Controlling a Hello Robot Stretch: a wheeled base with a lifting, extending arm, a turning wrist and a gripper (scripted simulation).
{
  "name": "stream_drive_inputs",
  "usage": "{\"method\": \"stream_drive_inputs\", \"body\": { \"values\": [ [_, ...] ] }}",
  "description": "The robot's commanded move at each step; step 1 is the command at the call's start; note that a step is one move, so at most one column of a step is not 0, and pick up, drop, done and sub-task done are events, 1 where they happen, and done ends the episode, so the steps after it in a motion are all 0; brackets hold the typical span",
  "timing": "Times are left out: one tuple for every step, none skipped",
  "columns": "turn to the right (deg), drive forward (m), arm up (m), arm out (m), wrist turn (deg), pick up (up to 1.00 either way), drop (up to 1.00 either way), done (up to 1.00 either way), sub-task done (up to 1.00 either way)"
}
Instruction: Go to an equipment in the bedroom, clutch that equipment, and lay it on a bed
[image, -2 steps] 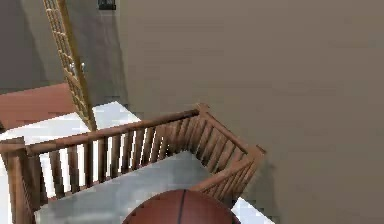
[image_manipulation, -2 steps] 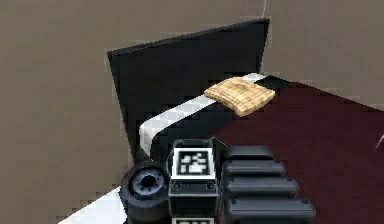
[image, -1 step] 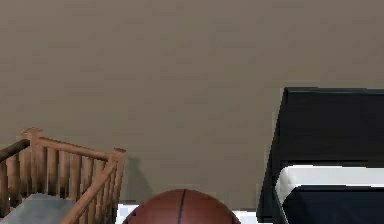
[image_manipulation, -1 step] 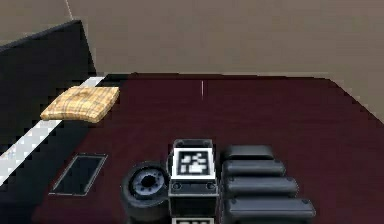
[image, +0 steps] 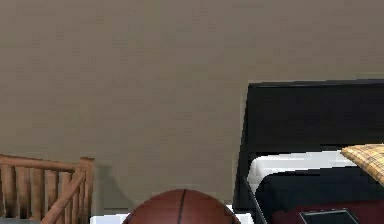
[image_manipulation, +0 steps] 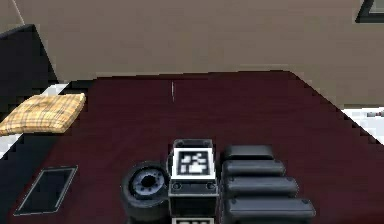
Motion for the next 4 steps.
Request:
{"method": "stream_drive_inputs", "body": {
  "values": [
    [0.0,0.00,0.00,0.48,0.0,0.00,0.00,0.00,0.00],
    [0.0,0.00,0.00,0.00,45.0,0.00,0.00,0.00,0.00],
    [0.0,0.00,0.00,0.00,45.0,0.00,0.00,0.00,0.00],
    [0.0,0.00,0.00,0.00,18.0,0.00,0.00,0.00,0.00]
  ]
}}
